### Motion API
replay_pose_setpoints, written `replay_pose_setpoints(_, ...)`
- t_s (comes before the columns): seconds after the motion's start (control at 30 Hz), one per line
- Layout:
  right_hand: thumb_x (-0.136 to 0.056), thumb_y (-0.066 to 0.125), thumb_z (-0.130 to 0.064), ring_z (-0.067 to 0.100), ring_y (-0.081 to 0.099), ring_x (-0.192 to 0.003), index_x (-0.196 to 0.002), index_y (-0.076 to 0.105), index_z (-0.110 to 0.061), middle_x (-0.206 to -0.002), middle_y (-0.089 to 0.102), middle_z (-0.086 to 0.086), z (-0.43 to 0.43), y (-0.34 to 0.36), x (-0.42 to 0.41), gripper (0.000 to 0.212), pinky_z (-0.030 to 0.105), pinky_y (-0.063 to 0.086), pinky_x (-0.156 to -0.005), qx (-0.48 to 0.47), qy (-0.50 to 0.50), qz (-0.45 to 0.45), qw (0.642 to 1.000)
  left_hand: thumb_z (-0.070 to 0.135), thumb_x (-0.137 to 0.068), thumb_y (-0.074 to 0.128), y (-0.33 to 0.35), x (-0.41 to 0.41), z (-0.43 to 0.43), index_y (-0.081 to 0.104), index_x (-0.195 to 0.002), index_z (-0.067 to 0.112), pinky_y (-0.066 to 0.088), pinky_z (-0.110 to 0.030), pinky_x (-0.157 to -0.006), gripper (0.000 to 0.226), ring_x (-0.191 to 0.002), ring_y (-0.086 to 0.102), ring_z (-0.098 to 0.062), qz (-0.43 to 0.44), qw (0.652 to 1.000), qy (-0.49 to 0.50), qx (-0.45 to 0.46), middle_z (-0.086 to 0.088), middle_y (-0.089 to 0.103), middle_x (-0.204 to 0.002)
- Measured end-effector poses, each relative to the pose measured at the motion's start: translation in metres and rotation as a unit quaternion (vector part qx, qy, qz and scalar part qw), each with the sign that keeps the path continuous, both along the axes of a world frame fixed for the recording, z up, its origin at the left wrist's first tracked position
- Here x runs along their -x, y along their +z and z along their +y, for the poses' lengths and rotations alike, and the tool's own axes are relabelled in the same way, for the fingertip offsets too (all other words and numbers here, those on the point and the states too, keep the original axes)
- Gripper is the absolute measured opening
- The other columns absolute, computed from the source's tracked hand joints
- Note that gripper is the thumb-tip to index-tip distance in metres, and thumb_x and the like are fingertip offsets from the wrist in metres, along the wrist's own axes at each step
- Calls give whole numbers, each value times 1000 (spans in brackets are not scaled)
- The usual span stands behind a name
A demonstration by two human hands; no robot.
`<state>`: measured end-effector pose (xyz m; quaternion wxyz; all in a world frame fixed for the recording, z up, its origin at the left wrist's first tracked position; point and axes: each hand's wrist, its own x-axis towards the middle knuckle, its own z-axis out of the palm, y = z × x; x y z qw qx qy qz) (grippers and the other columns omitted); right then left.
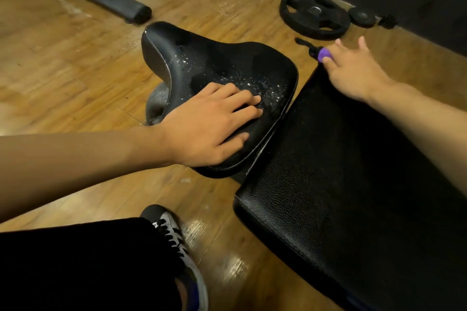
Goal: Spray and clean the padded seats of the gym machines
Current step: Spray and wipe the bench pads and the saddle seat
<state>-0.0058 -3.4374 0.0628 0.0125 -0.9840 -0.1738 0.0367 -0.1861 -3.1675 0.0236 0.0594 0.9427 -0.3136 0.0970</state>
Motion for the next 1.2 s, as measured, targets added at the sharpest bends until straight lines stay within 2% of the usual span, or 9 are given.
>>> replay_pose_setpoints(0.07,-108,30,-25,29,24,-150,-136,49,-8,-151,43,21,4,-5,5,38,48,-2,-125,-21,-6,-4,1000,41,-99,39,0,0,1,57,-136,12,39,-45,-102,50,-123,52,-30,-1,1000,1,1,-7,53,-144)
replay_pose_setpoints(0.17,-108,28,-28,21,14,-153,-153,35,-10,-161,31,11,9,-9,39,48,42,0,-124,-31,27,-14,999,42,-99,39,0,1,1,58,-135,13,39,-47,-102,50,-123,52,-30,-3,1000,1,-1,-7,53,-144)
replay_pose_setpoints(0.4,-104,18,-34,13,12,-153,-156,29,-12,-164,27,3,25,-17,181,57,30,-1,-122,-86,129,14,988,42,-100,36,2,4,-1,57,-132,14,39,-46,-102,48,-121,52,-30,-4,1000,7,-18,-7,53,-142)
replay_pose_setpoints(0.5,-102,9,-39,6,5,-153,-159,21,-18,-166,19,-3,26,-9,234,62,29,-1,-124,-82,165,46,982,42,-100,33,2,6,-2,55,-139,14,39,-46,-105,53,-127,51,-29,-1,1000,9,-23,-7,51,-148)
replay_pose_setpoints(0.67,-105,18,-41,-6,-8,-149,-159,15,-28,-166,11,-15,15,-1,274,56,28,-3,-125,-111,216,90,966,41,-102,32,2,6,-3,53,-143,13,40,-48,-107,54,-131,49,-30,1,1000,10,-28,-7,49,-150)
replay_pose_setpoints(0.83,-105,24,-43,-1,8,-151,-157,27,-26,-163,24,-11,-6,-13,242,55,38,-3,-125,-89,280,45,955,41,-102,32,1,6,-4,54,-141,12,41,-49,-105,53,-128,50,-31,2,1000,12,-26,-8,49,-149)
replay_pose_setpoints(0.93,-103,23,-47,1,13,-151,-156,29,-24,-162,28,-9,-21,-21,184,59,37,-7,-124,-81,210,14,974,41,-102,32,2,6,-4,54,-141,12,40,-50,-104,53,-127,50,-32,8,1000,14,-22,-8,49,-148)
replay_pose_setpoints(1.03,-107,28,-40,2,9,-151,-158,24,-23,-164,23,-6,-33,-22,119,53,35,-13,-121,-60,140,6,988,40,-102,33,2,6,-4,54,-140,12,40,-50,-104,52,-127,49,-32,4,1000,14,-21,-8,49,-148)
replay_pose_setpoints(1.2,-108,32,-32,14,16,-153,-156,29,-18,-163,29,2,-23,-14,42,50,47,-4,-123,-26,75,-34,996,39,-100,36,3,4,-5,57,-135,12,41,-50,-98,49,-121,52,-32,5,1000,8,-13,-8,52,-144)
